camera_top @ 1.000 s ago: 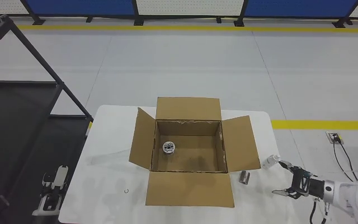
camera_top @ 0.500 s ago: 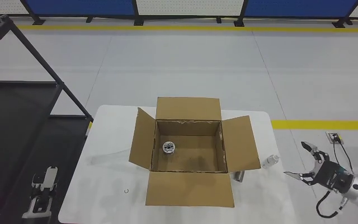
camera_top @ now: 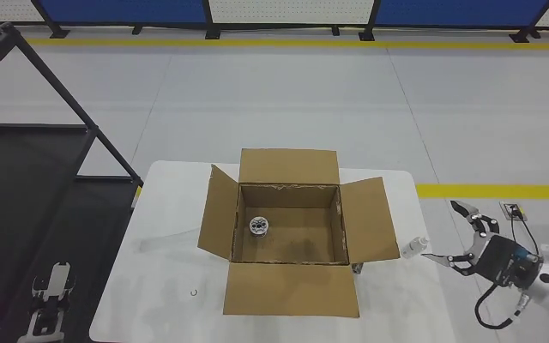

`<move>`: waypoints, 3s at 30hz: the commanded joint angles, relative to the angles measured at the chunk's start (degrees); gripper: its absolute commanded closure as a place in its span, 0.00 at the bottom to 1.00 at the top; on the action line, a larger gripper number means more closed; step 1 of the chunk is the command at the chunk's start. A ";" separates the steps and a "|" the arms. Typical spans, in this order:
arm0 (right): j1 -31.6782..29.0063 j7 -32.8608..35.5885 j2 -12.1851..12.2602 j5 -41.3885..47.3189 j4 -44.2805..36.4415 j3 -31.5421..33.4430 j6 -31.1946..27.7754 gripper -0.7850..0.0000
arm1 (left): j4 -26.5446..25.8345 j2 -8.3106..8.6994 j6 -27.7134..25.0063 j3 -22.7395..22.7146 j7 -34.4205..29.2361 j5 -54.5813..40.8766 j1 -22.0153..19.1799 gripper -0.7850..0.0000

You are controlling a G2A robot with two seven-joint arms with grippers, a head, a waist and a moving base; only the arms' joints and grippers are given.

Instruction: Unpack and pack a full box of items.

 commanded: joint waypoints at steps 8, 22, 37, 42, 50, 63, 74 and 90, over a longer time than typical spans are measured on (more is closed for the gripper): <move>0.27 0.45 -0.10 0.23 -0.49 -0.56 0.82 0.00 | 0.00 0.00 0.00 0.00 0.00 0.00 0.00 0.00; 37.99 19.53 -4.53 1.46 4.08 -35.28 -3.59 0.00 | 1.48 0.45 -2.58 4.22 -2.87 4.09 -2.55 0.00; 73.07 27.12 -25.24 11.35 33.35 -75.74 -2.26 0.00 | 0.00 -0.01 -4.51 2.97 2.19 1.12 1.83 0.00; 73.07 27.12 -25.24 11.35 33.35 -75.74 -2.26 0.00 | 0.00 -0.01 -4.51 2.97 2.19 1.12 1.83 0.00; 73.07 27.12 -25.24 11.35 33.35 -75.74 -2.26 0.00 | 0.00 -0.01 -4.51 2.97 2.19 1.12 1.83 0.00; 74.59 20.82 -29.90 12.97 40.41 -78.93 -3.68 0.00 | -0.04 0.07 -3.59 3.23 1.41 1.67 1.11 0.00; 79.40 19.32 -44.01 16.15 60.77 -87.57 -6.82 0.00 | -0.74 0.00 -3.54 3.92 1.94 2.45 1.45 0.00; 79.36 26.21 -59.84 17.59 82.65 -91.34 -7.01 0.00 | -1.06 0.00 -3.94 4.01 2.03 2.75 1.77 0.00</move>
